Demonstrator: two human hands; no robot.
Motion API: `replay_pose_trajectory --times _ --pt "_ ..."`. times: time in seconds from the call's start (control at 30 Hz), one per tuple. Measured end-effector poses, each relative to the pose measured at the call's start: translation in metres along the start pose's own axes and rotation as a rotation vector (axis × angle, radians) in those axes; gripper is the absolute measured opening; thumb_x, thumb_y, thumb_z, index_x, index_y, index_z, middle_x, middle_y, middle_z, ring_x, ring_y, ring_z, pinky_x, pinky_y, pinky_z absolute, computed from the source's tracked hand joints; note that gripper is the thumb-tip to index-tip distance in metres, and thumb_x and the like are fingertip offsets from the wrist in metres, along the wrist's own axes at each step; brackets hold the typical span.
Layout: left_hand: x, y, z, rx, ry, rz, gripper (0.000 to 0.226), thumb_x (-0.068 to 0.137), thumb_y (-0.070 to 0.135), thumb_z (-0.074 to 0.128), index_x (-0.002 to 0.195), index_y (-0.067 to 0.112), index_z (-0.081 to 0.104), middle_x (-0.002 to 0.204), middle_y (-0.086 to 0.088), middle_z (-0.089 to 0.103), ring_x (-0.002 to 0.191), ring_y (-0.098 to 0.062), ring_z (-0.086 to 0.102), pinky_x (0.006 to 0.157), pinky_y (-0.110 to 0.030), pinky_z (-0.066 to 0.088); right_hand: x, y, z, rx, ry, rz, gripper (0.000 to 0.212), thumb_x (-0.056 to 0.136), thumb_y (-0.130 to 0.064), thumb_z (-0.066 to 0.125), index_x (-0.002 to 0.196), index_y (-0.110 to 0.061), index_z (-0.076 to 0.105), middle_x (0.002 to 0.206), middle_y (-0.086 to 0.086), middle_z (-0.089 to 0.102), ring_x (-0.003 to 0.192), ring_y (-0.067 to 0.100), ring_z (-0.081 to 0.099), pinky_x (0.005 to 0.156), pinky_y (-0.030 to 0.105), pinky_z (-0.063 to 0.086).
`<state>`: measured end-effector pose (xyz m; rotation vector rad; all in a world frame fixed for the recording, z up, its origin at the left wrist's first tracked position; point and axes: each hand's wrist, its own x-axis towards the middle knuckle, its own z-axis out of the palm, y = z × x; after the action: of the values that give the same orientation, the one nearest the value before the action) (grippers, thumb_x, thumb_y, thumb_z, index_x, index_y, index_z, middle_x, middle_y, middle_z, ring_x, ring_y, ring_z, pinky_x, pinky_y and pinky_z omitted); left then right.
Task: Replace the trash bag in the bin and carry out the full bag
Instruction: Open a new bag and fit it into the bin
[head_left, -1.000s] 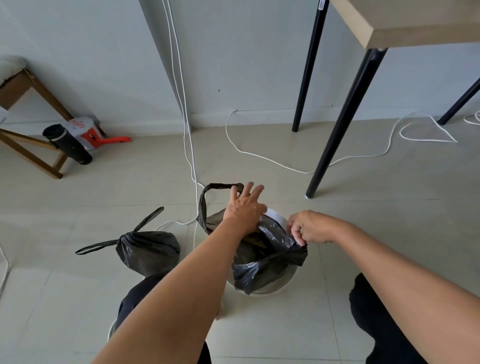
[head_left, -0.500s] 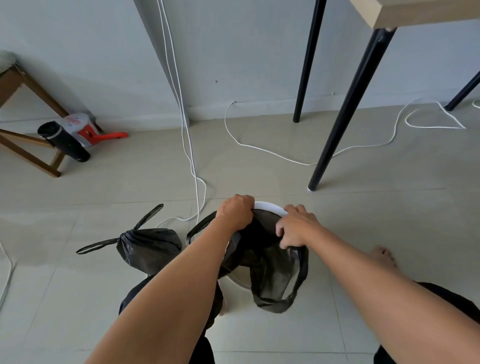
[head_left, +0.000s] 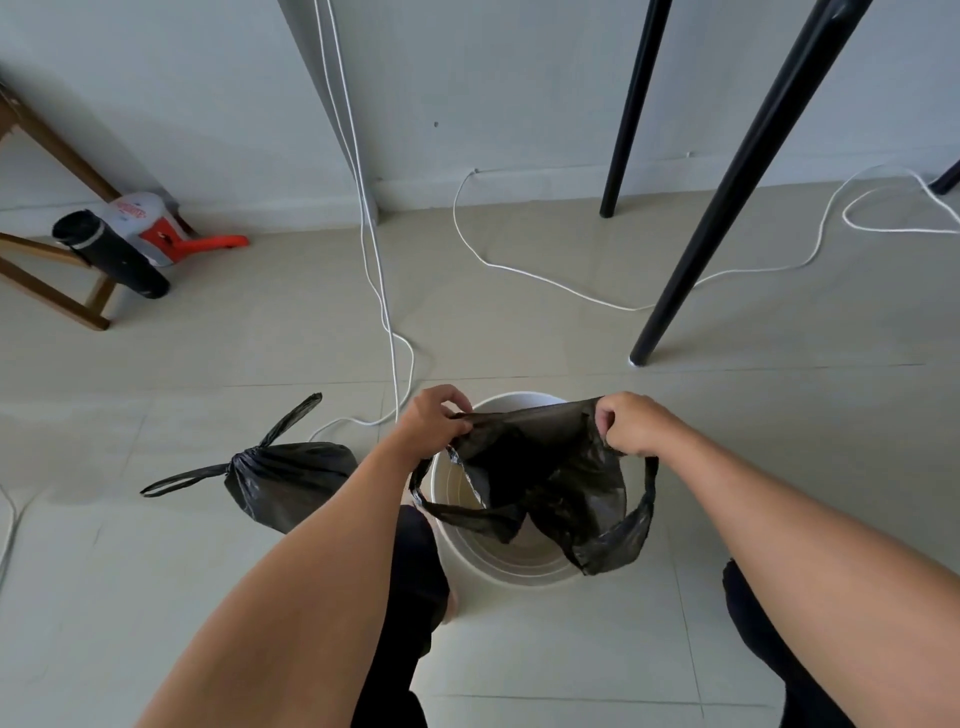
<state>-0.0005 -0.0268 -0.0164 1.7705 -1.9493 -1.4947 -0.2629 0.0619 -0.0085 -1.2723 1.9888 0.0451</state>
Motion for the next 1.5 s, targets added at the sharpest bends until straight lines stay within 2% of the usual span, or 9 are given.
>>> replay_pose_trajectory --times 0.2,0.37,0.67,0.8,0.93,1.07,1.27,1.37,1.5 --pt "0.041 -0.019 0.006 -0.116 0.117 -0.07 0.016 0.079 0.002 0.072 0.078 0.018 0.073 0.078 -0.011 0.07 0.067 -0.023 0.062 0.067 -0.031 0.053 0.047 0.012 0.005 0.416 -0.052 0.019 0.045 0.07 0.011 0.062 0.088 -0.028 0.075 0.082 0.005 0.067 0.071 0.019 0.059 0.068 0.033 0.054" --pt "0.079 -0.033 0.01 -0.063 0.205 -0.132 0.019 0.074 0.008 0.071 0.072 0.027 0.074 0.072 0.0 0.072 0.058 -0.015 0.064 0.062 -0.027 0.054 0.082 0.026 0.017 0.665 0.052 0.108 0.034 0.077 0.0 0.072 0.094 -0.029 0.075 0.095 0.0 0.071 0.079 0.011 0.063 0.072 0.025 0.053" --pt "0.115 -0.046 0.022 -0.026 0.151 -0.206 0.023 0.065 0.01 0.073 0.059 0.033 0.074 0.063 0.01 0.071 0.067 -0.012 0.069 0.065 -0.024 0.057 0.126 0.036 0.048 0.361 0.063 0.172 0.024 0.086 -0.012 0.062 0.102 -0.023 0.076 0.108 0.001 0.073 0.101 0.02 0.064 0.08 0.02 0.04" --pt "0.096 -0.056 0.024 -0.154 0.049 -0.275 0.023 0.057 0.011 0.056 0.065 0.016 0.077 0.067 -0.007 0.072 0.071 -0.028 0.066 0.074 -0.037 0.057 0.116 0.048 0.056 0.322 -0.077 0.202 0.026 0.086 -0.006 0.056 0.094 -0.018 0.077 0.094 0.006 0.073 0.088 0.022 0.062 0.071 0.025 0.044" --pt "0.08 -0.072 0.015 -0.068 -0.008 -0.262 0.031 0.077 -0.005 0.058 0.066 0.018 0.076 0.065 -0.003 0.069 0.063 -0.021 0.06 0.057 -0.025 0.051 0.091 0.061 0.052 0.319 -0.166 0.214 0.03 0.085 0.0 0.053 0.096 -0.014 0.077 0.104 0.011 0.072 0.099 0.025 0.064 0.086 0.029 0.049" --pt "0.076 -0.068 -0.008 -0.172 0.075 -0.277 0.027 0.08 0.012 0.073 0.107 0.012 0.075 0.097 -0.006 0.072 0.086 -0.018 0.066 0.075 -0.025 0.05 0.078 0.06 0.027 0.315 0.072 0.274 0.027 0.088 -0.013 0.057 0.111 -0.014 0.072 0.122 0.009 0.068 0.114 0.028 0.06 0.096 0.031 0.045" --pt "0.069 -0.01 -0.024 0.019 0.413 0.03 0.023 0.087 0.012 0.058 0.104 0.013 0.073 0.097 -0.001 0.072 0.096 -0.02 0.066 0.084 -0.026 0.049 0.059 0.01 -0.005 0.33 0.303 -0.014 0.019 0.088 -0.022 0.056 0.1 -0.022 0.071 0.105 -0.001 0.069 0.096 0.02 0.063 0.077 0.024 0.043" --pt "0.055 0.024 -0.003 0.227 0.167 0.252 0.03 0.09 0.009 0.055 0.113 0.019 0.071 0.109 0.004 0.073 0.101 -0.013 0.065 0.096 -0.027 0.048 0.044 -0.015 0.007 0.209 0.075 -0.201 0.016 0.09 -0.023 0.06 0.1 -0.022 0.072 0.103 -0.003 0.07 0.095 0.015 0.063 0.079 0.022 0.042" --pt "0.028 0.028 0.034 0.688 -0.276 0.29 0.033 0.094 0.017 0.052 0.123 0.025 0.065 0.124 0.004 0.065 0.116 -0.02 0.059 0.098 -0.033 0.045 0.022 -0.027 0.035 -0.011 -0.219 -0.253 0.021 0.089 -0.018 0.055 0.097 -0.023 0.074 0.102 -0.009 0.07 0.088 0.01 0.059 0.078 0.023 0.041"
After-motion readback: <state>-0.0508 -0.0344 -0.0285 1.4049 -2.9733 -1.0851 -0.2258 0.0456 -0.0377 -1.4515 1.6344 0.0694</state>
